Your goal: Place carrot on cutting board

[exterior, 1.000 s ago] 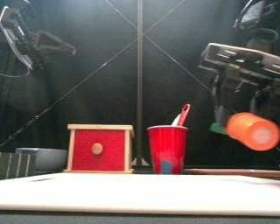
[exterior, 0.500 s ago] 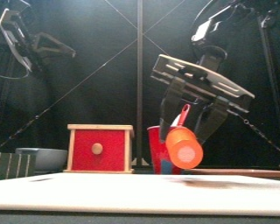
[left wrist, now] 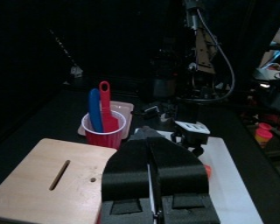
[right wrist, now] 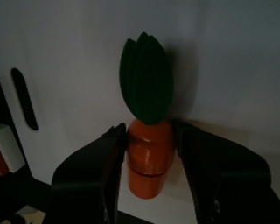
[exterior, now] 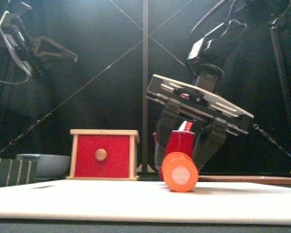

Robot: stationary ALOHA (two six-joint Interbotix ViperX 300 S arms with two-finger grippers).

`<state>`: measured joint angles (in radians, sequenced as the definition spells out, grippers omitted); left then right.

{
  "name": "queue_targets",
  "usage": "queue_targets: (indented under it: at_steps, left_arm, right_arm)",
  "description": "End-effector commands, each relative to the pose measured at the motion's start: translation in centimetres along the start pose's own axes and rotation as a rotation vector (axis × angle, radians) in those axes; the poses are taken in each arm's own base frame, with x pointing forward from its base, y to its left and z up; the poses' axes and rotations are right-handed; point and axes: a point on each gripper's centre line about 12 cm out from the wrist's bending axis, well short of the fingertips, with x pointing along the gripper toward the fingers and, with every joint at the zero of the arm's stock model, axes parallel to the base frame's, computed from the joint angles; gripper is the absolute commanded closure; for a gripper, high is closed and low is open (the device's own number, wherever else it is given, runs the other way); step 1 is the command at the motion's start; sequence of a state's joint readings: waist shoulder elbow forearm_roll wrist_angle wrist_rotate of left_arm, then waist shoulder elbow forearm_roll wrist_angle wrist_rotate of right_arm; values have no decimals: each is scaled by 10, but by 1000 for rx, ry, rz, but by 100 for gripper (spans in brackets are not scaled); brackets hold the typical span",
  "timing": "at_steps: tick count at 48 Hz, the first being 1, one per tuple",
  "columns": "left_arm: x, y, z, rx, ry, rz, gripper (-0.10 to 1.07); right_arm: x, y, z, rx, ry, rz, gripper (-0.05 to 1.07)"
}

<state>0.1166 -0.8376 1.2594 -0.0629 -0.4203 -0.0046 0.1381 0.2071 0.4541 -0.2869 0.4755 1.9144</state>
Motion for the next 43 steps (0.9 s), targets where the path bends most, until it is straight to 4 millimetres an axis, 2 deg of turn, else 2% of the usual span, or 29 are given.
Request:
queue_targets:
  at_steps: [1, 12, 25, 34, 43]
  left_arm:
    - [2, 1, 7, -7, -23, 6, 96]
    - [2, 1, 6, -10, -25, 7, 96]
    - [2, 1, 8, -14, -37, 7, 96]
    - [1, 0, 6, -22, -33, 5, 96]
    - [1, 0, 5, -18, -30, 7, 96]
  right_arm:
    - [-9, 11, 3, 4, 2, 45, 31]
    - [-10, 10, 5, 1, -2, 50, 15]
    - [-23, 14, 10, -30, -26, 77, 13]
    - [-55, 24, 21, -179, -117, 153, 15]
    - [-94, 19, 34, -421, -265, 246, 15]
